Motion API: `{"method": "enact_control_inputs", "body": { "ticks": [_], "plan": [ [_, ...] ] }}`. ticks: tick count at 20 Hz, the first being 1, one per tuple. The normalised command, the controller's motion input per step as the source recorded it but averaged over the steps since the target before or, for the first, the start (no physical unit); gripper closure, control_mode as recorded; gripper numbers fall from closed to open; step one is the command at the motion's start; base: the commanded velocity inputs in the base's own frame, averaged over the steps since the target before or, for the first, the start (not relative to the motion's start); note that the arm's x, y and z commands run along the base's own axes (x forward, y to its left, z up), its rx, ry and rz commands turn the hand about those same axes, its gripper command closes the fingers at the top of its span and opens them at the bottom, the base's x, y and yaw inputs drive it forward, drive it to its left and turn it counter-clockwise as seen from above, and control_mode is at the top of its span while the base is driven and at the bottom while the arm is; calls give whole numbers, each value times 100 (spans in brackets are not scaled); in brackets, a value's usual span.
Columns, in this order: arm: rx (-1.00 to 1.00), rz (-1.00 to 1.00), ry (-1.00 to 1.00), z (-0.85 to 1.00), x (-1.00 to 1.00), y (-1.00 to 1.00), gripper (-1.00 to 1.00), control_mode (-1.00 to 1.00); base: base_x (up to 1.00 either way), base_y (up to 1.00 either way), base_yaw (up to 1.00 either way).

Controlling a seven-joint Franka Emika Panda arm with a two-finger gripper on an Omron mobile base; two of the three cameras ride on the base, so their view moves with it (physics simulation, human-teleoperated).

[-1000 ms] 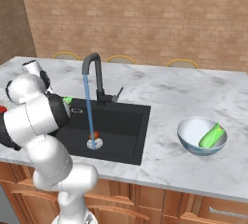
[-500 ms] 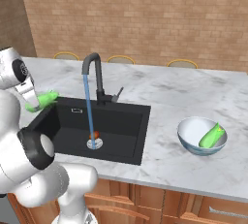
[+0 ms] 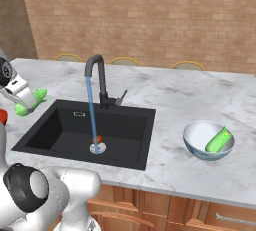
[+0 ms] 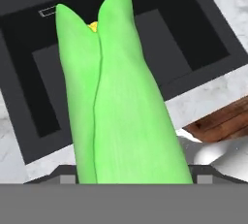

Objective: Pick the corns from the sink and place them in one bowl. Place the mango in the other bowl. Then turn off the sink faucet.

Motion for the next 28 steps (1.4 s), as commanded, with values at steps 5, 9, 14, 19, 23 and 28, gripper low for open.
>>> {"method": "enact_control_inputs", "body": {
  "ticks": [5, 9, 14, 19, 23, 28],
  "plan": [
    [0, 19, -5, 12, -91, -83, 100, -100, 0, 0, 0],
    [0, 1, -7, 37, -63, -93, 100, -100, 0, 0, 0],
    [0, 0, -2, 33, -39, -88, 100, -100, 0, 0, 0],
    [2, -3, 0, 27, -14, -91, 100, -100, 0, 0, 0],
    [2, -14, 0, 16, -2, -95, 100, -100, 0, 0, 0],
    [4, -14, 0, 0, 0, -95, 100, -100, 0, 0, 0]
  ]
}}
